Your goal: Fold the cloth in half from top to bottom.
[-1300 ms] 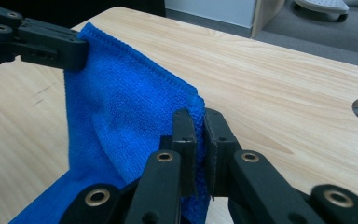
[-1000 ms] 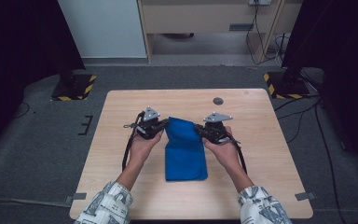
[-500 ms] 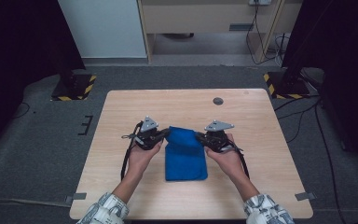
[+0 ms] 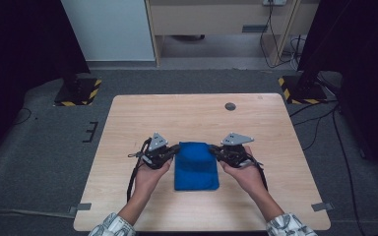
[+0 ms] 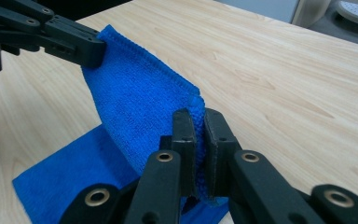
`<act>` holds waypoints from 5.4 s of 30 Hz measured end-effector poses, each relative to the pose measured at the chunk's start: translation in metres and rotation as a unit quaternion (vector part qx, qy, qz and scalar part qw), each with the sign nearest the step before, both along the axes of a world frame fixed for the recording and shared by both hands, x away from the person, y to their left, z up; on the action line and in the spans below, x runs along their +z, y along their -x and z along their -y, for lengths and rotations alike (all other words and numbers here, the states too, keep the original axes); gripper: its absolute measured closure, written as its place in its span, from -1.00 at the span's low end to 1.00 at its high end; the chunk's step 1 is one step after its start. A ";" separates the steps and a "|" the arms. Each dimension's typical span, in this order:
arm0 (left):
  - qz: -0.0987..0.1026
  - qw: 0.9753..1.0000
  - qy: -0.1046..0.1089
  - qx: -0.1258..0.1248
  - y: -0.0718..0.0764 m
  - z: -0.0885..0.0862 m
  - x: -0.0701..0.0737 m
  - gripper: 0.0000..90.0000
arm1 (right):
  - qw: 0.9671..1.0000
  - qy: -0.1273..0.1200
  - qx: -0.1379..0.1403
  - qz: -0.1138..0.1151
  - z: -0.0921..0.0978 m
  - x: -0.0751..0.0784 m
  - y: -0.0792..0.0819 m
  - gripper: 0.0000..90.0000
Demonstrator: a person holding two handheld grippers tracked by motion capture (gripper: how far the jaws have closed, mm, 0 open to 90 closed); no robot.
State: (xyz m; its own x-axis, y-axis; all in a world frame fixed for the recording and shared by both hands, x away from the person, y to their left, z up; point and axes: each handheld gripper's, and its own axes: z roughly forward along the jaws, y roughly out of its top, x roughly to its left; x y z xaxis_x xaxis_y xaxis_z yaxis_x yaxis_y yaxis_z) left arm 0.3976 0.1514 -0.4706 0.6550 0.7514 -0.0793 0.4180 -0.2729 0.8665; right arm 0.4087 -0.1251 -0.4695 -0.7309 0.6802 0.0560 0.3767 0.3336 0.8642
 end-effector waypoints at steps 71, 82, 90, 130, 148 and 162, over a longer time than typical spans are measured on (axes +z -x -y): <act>-0.019 0.998 -0.055 0.029 0.029 0.003 -0.035 0.00 | 0.999 0.021 0.043 -0.009 0.009 -0.018 0.057 -0.08; -0.013 0.997 -0.064 0.033 0.027 0.002 -0.035 -0.10 | 1.000 0.022 -0.009 -0.001 0.007 -0.023 0.041 -0.35; -0.005 0.997 -0.065 0.032 0.022 0.004 -0.032 -0.41 | 0.999 0.024 -0.038 0.005 0.007 -0.028 0.029 -0.60; -0.039 0.994 -0.067 0.073 0.013 -0.037 -0.032 -0.83 | 0.992 0.029 -0.115 -0.028 0.068 -0.035 0.008 -0.75; -0.058 0.991 -0.073 0.098 0.005 -0.064 -0.036 -0.83 | 0.989 0.023 -0.138 -0.040 0.092 -0.038 0.007 -0.77; -0.062 0.987 -0.081 0.125 -0.011 -0.091 -0.037 -0.83 | 0.981 0.019 -0.189 -0.040 0.119 -0.038 -0.002 -0.76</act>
